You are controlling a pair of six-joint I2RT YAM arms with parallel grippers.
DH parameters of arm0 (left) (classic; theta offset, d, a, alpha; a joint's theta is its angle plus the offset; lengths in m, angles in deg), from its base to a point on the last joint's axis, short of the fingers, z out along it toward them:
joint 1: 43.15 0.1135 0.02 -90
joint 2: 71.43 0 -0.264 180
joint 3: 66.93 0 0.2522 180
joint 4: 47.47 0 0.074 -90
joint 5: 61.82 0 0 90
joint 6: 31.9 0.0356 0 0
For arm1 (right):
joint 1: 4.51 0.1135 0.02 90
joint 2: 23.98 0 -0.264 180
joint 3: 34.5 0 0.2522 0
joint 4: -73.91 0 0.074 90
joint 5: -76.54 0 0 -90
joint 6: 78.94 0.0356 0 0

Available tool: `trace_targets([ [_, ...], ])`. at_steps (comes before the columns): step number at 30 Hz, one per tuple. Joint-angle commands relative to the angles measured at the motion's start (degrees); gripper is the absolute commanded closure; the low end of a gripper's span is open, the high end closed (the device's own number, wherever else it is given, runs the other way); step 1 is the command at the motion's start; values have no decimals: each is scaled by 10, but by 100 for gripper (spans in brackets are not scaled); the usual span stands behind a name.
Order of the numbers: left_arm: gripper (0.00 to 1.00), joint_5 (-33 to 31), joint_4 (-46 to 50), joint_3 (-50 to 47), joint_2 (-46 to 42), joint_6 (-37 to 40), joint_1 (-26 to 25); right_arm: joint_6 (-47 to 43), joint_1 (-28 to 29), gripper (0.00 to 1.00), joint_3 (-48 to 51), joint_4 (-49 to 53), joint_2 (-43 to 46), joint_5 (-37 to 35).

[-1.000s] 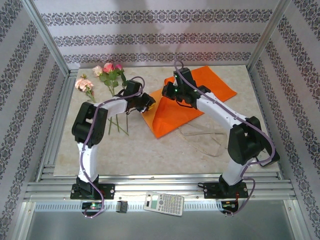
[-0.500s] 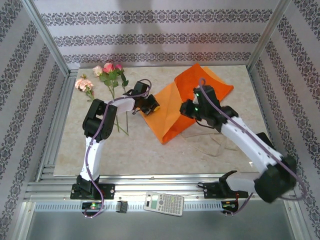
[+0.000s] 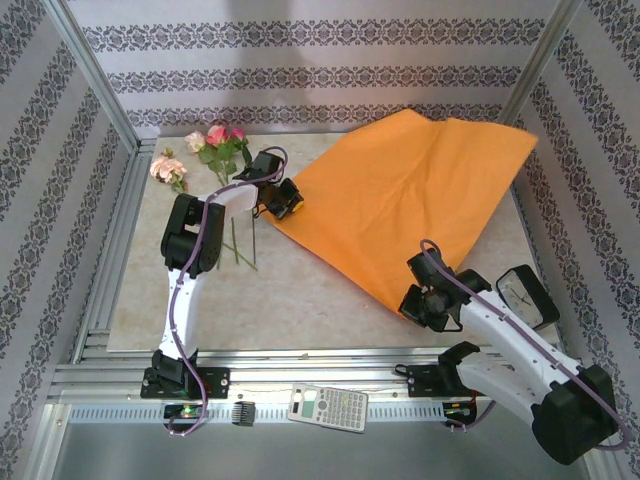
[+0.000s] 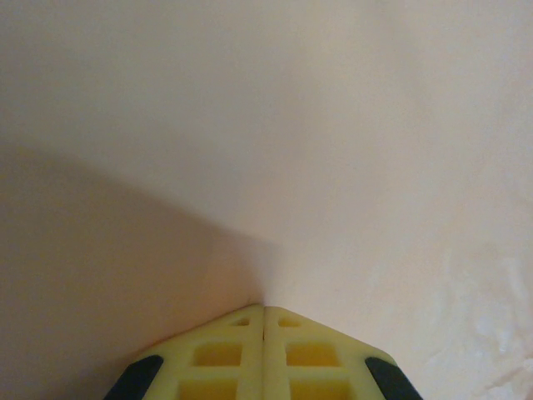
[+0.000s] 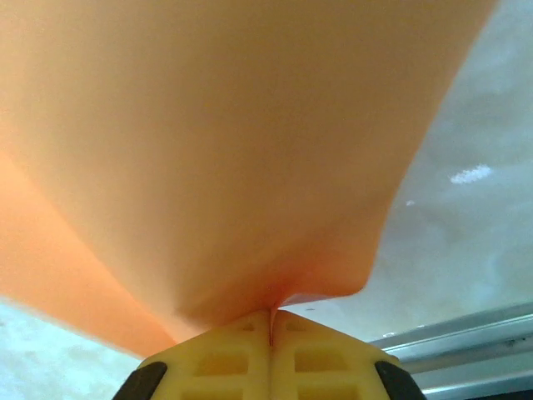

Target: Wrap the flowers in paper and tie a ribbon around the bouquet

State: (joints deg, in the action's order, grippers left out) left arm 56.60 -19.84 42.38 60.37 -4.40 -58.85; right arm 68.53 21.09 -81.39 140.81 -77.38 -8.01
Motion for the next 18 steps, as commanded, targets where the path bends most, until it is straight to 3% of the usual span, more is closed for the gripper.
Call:
trace_targets([
  [1,96,-24,45,17,21,25,18,26,-3,100,-3,12,-18,6],
  [5,93,-13,42,27,-4,22,7,18,4,100,-33,-6,-57,18],
  [12,70,-60,80,-43,-126,-19,-85,9,28,100,-70,-37,-113,46],
  [18,72,-36,26,-104,-103,-104,-162,-10,69,100,-95,-72,-191,94],
])
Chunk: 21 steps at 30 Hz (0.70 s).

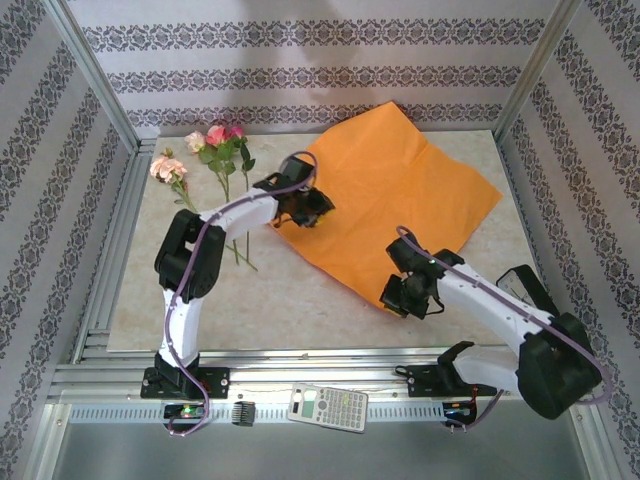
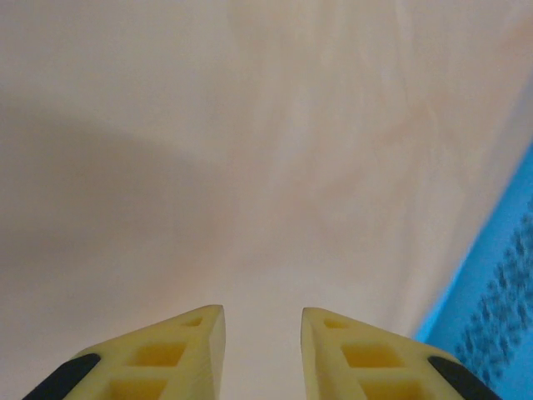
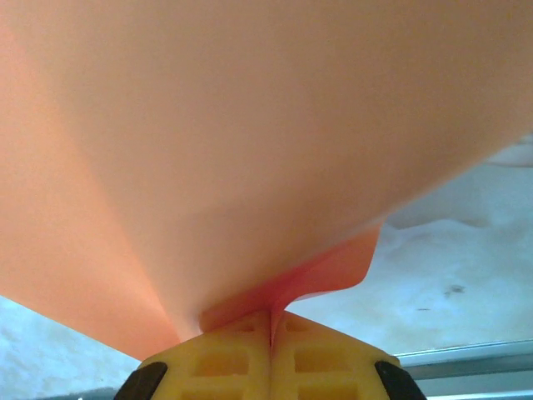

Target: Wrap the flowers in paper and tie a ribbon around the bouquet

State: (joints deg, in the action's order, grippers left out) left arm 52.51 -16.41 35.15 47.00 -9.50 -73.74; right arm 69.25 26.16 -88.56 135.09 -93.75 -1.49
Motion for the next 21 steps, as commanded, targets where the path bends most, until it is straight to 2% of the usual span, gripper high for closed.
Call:
trace_targets([
  [1,73,7,-10,-34,41,-56,-15,-27,27,100,-33,-14,-44,30],
  [6,77,-27,13,-60,44,-30,1,-74,59,100,-81,4,-96,23],
  [9,80,-20,1,-92,35,-26,15,-70,58,100,-80,17,-101,8],
  [10,82,-15,-1,-100,36,-26,18,-66,55,91,-78,25,-90,-9],
  [11,83,-9,-7,-107,36,-26,20,-59,47,73,-75,36,-72,-28],
  [12,84,-6,-15,-114,36,-27,21,-54,38,60,-71,45,-51,-51],
  [13,85,-3,-21,-119,35,-29,21,-49,21,52,-64,52,-26,-69],
  [14,86,-2,-24,-123,35,-30,21,-47,-1,48,-55,56,0,-77],
  [16,86,-4,-31,-130,31,-34,22,-49,-66,47,-36,71,43,-82],
  [19,87,-6,-39,-138,24,-38,22,-36,-195,44,-1,73,97,-73],
  [20,87,-2,-42,-140,23,-40,22,-25,-236,45,15,56,110,-55],
  [21,87,0,-46,-140,23,-40,22,-13,-264,50,28,39,116,-38],
])
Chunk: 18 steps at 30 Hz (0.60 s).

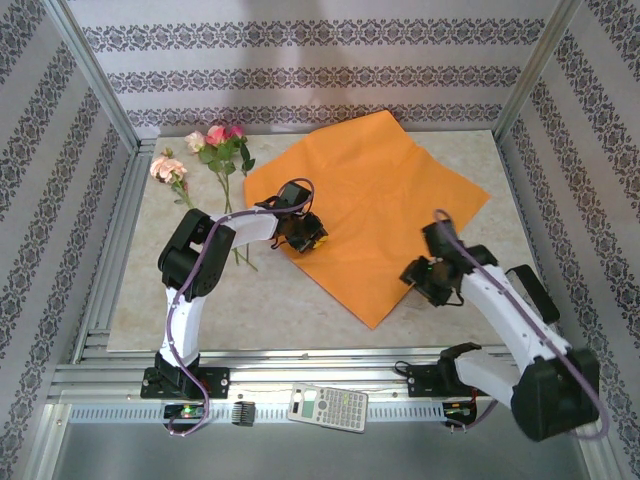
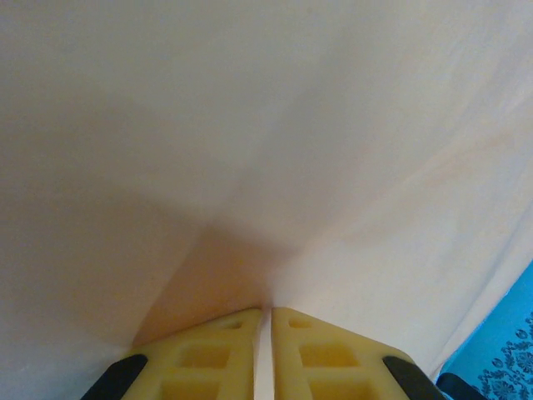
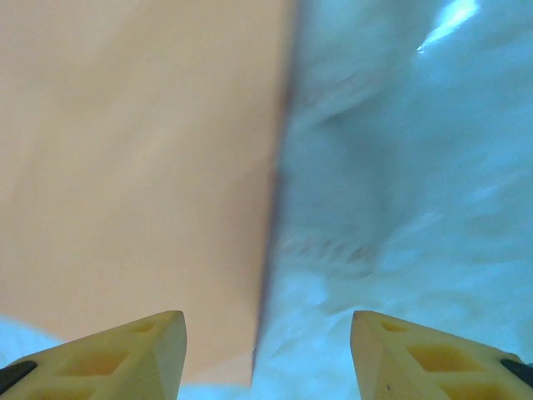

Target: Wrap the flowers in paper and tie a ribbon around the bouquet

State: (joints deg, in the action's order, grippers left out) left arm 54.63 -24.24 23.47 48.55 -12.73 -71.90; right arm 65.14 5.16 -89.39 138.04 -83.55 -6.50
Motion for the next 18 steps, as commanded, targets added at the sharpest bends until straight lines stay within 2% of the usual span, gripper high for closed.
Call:
trace_targets([
  [1,87,-19,29,-25,6,-7,4,43,-76,60,47,-14,12,31],
  [2,87,-17,24,-25,5,-7,4,57,-87,66,54,-37,2,44],
  [3,87,-15,20,-25,4,-7,4,75,-90,68,56,-55,-14,54],
  [7,88,-12,19,-25,3,-6,4,130,-86,68,63,-120,-78,104],
  [10,89,-7,13,-31,1,-6,3,191,-79,66,82,-157,-89,107],
  [12,89,-6,3,-43,-6,-10,3,222,-78,69,100,-180,-100,98],
  [13,89,-5,0,-49,-11,-11,4,223,-79,73,101,-182,-108,86],
  [15,89,-6,-3,-62,-23,-12,4,203,-85,88,90,-161,-134,42],
  [18,90,2,-18,-86,-38,-15,4,156,-110,99,75,-121,-150,-25],
])
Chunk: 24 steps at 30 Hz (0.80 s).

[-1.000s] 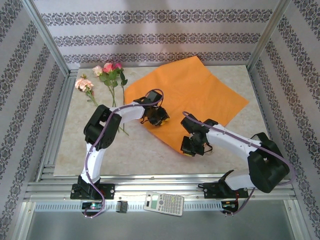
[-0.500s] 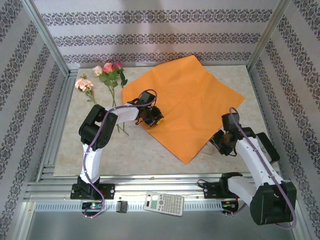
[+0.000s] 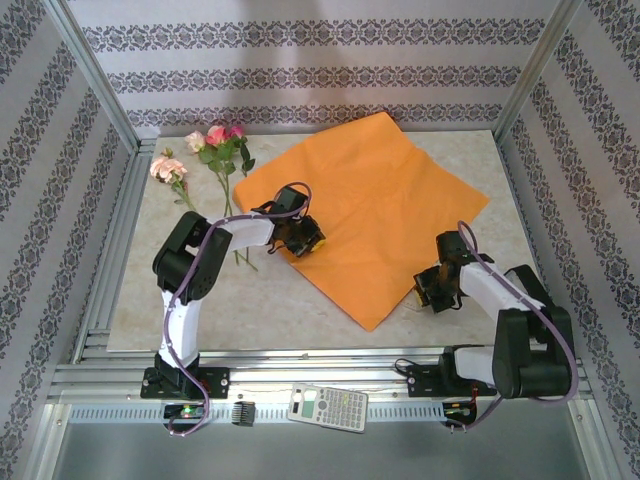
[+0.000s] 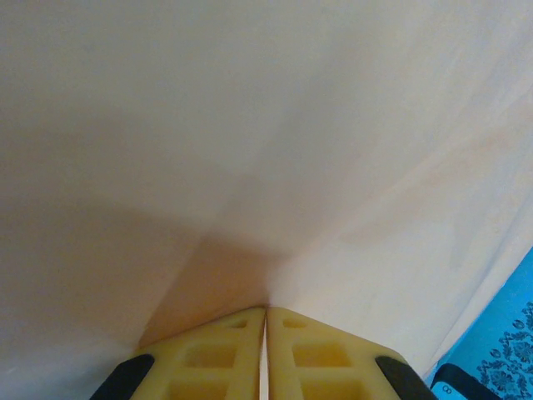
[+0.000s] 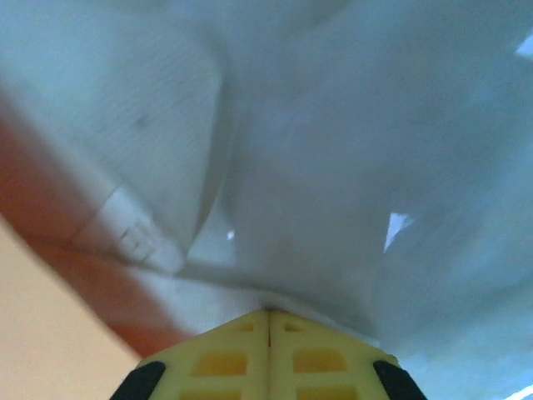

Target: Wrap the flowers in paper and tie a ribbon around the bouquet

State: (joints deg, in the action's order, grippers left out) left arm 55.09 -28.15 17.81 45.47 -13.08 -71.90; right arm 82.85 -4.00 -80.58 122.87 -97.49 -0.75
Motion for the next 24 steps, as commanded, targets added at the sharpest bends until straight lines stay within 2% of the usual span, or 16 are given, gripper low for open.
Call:
trace_targets([
  [1,90,4,14,-36,-10,-12,3,-33,-33,100,-17,47,-8,-104],
  [6,90,41,-50,-86,-22,-43,1,-94,-132,100,-20,87,42,-169],
  [10,90,47,-82,-136,-45,-71,-9,-130,-148,100,-64,108,46,-192],
  [11,90,47,-88,-149,-55,-79,-12,-135,-147,99,-77,113,46,-187],
  [12,90,46,-98,-166,-63,-86,-16,-138,-142,88,-88,117,50,-187],
  [15,91,46,-131,-202,-84,-112,-28,-150,-101,65,-130,129,71,-205],
  [17,91,47,-148,-215,-89,-123,-34,-155,-56,58,-165,140,76,-226],
  [20,91,49,-180,-224,-88,-143,-44,-168,24,55,-206,126,48,-215],
  [24,91,43,-198,-222,-87,-163,-57,-184,132,56,-250,34,-61,-124],
])
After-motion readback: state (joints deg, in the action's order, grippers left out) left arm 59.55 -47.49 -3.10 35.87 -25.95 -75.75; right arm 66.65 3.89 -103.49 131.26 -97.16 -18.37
